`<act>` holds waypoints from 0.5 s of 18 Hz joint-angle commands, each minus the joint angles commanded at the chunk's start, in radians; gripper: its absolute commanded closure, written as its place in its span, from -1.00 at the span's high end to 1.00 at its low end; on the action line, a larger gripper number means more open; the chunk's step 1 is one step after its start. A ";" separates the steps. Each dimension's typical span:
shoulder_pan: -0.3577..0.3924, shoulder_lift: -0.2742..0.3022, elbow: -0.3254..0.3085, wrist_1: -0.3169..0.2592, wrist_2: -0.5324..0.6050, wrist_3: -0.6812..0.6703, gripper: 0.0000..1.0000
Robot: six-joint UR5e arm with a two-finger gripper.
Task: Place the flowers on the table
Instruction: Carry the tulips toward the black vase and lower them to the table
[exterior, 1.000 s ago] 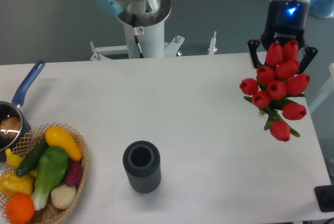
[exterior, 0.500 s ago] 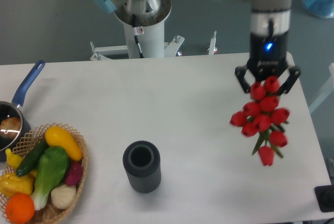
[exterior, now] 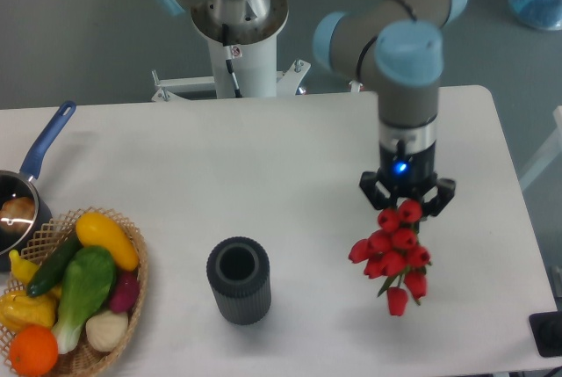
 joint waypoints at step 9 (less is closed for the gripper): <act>-0.026 -0.069 -0.005 0.002 -0.011 0.014 -0.23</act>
